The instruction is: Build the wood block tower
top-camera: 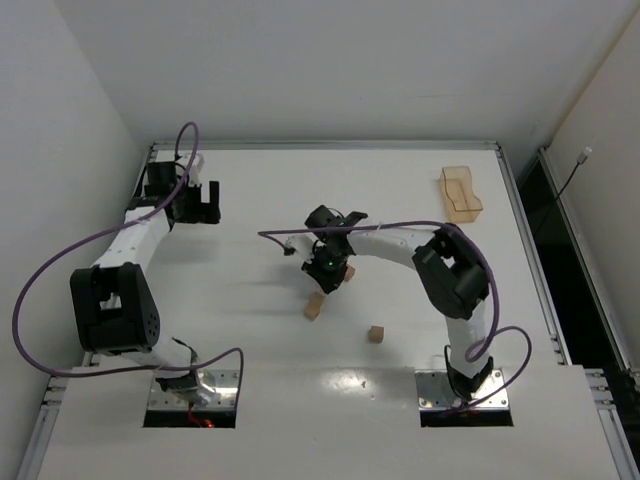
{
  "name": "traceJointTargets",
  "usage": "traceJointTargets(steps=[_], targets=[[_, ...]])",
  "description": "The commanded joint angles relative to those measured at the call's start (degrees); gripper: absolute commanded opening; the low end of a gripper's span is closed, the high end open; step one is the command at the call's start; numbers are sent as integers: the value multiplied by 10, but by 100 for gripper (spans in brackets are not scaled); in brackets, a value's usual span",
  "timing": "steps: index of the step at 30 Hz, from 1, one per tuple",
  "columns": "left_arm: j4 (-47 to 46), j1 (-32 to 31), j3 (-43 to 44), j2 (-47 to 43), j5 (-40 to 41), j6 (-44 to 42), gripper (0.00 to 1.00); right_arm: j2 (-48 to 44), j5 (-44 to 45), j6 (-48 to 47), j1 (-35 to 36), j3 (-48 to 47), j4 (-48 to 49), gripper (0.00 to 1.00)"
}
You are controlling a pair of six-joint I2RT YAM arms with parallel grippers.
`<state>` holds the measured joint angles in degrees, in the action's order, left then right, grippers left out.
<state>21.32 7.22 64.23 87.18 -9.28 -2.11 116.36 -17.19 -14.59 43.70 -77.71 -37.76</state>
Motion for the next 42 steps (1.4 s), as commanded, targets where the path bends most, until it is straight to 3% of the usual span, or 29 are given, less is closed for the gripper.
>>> traceJointTargets(steps=[1, 5, 8, 15, 42], targets=[[-12, 8, -7, -8, -18, -6, 100, -100, 49, 17, -19, -3, 56, 15], [-17, 8, -7, -8, -23, -6, 100, -165, 59, -1, -40, -38, 66, 60], [-17, 8, -1, -3, -23, -1, 100, -156, 44, -38, -40, -60, 52, 73], [-17, 8, 5, 10, -18, 4, 100, -66, 36, -83, -40, -110, 1, 76], [-17, 18, 16, 31, -18, -1, 100, 46, 66, -104, -56, -97, 59, 76]])
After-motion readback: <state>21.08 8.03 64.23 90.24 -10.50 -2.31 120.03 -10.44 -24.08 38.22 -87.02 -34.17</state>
